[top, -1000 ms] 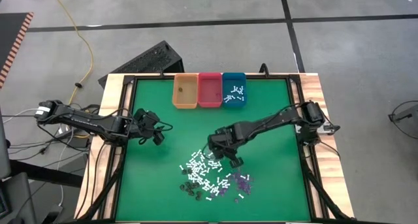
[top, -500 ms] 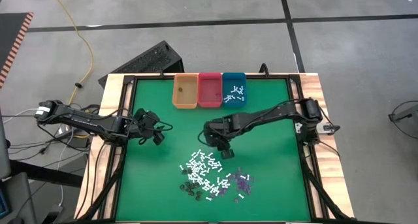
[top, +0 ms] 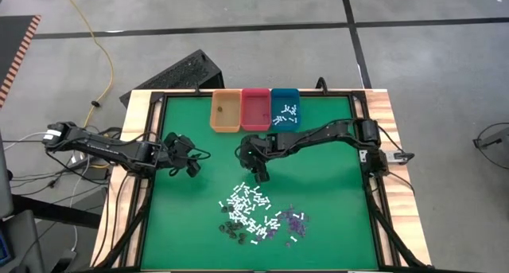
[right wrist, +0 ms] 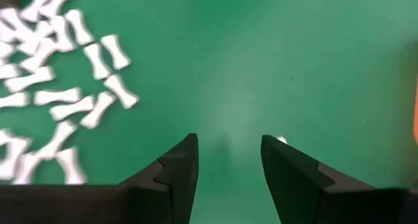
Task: Sort Halloween decoration
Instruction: Put the white bone toy into the blue bin
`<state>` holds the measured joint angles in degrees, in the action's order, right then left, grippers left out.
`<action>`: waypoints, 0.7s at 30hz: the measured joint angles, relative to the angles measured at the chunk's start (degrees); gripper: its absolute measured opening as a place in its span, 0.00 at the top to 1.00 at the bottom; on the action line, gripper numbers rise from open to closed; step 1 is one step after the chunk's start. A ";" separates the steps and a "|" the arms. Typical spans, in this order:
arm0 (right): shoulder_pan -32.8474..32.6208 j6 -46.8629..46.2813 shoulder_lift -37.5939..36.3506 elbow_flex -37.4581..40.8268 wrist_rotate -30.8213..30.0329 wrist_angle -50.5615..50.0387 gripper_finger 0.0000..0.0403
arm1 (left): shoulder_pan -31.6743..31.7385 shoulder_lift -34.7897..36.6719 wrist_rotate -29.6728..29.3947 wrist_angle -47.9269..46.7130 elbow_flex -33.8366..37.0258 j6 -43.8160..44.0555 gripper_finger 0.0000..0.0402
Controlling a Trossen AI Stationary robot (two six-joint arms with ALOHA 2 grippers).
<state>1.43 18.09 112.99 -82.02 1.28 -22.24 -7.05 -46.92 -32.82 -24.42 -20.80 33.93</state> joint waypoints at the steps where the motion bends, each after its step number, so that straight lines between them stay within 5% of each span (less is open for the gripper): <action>1: 0.30 0.60 0.45 0.02 0.02 0.38 0.52 | 0.00 0.00 -0.02 -0.05 0.00 -0.08 0.55; 21: 6.31 3.02 4.83 -3.15 3.38 15.60 0.52 | 0.00 0.00 0.00 -0.11 0.00 -0.29 0.55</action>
<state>7.74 21.11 117.82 -85.17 4.66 -6.64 -7.05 -46.92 -32.82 -24.53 -20.80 33.64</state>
